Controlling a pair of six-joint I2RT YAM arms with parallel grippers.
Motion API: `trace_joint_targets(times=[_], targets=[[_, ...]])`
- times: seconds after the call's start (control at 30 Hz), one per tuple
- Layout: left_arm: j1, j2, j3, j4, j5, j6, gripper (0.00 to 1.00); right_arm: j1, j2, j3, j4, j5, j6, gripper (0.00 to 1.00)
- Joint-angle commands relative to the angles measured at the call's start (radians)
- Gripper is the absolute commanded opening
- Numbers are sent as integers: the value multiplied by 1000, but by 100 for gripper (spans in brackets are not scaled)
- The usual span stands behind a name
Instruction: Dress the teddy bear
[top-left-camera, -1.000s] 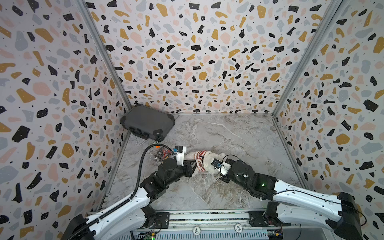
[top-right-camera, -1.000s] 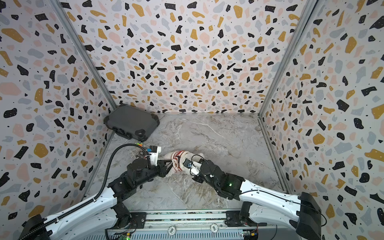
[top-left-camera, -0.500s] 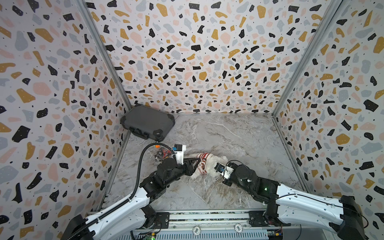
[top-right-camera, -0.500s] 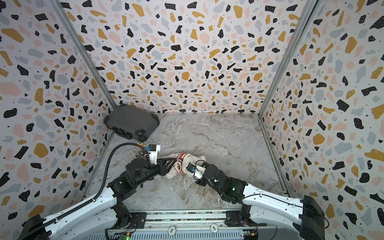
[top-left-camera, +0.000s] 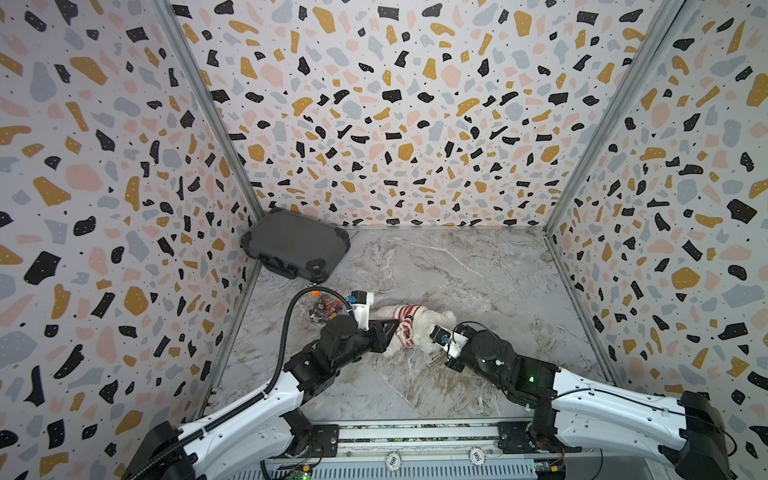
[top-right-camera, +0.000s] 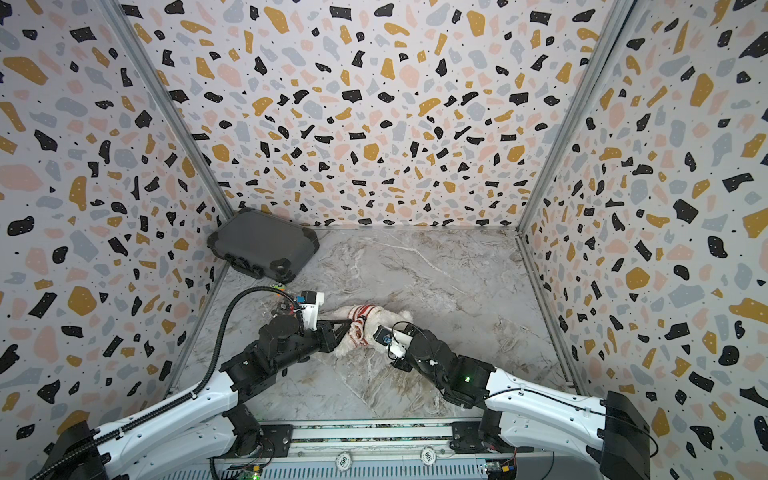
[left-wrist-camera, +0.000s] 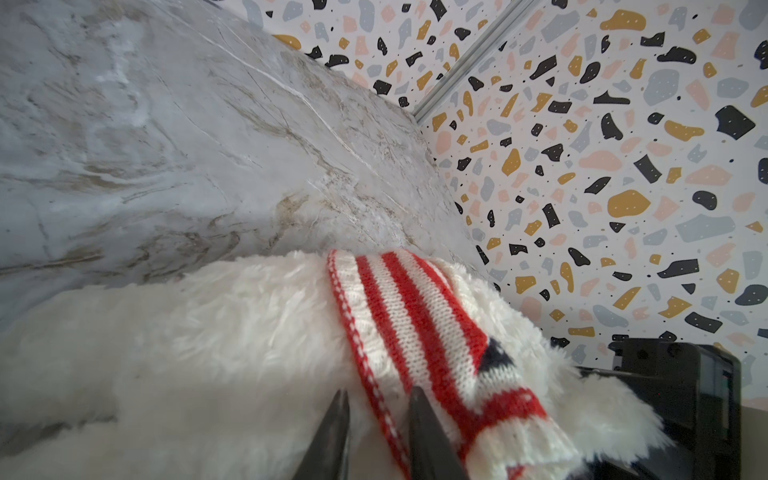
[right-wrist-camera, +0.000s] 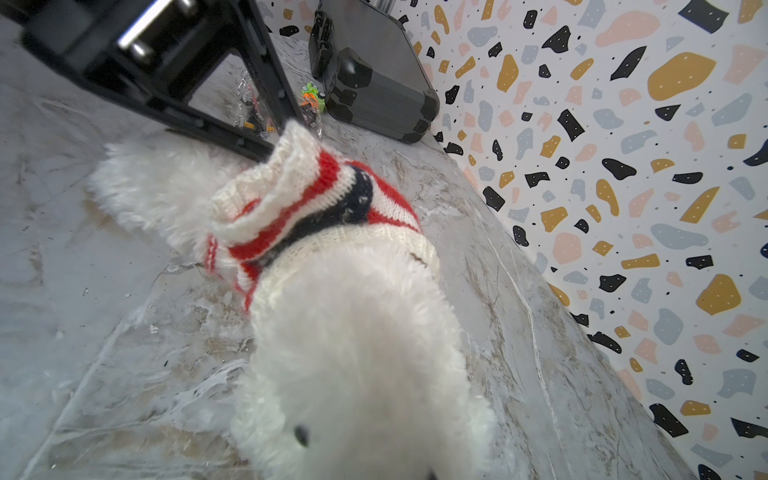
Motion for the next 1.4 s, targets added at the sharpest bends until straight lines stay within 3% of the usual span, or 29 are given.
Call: trace_joint_targets(times=[0.0,0.5,0.77,1.37], targets=[[-7,1,17,50,38,5,21,0,-15,5,65,18,0,0],[-20,7,32,56,64,0,15,0,7,-4,66,12,-14,0],[-21,-6,46,49,56,4,0,0,4,-11,61,46,-9,0],[-23,-137,61,-104,24,26,0,-163,9,16,-16,-6,134,0]])
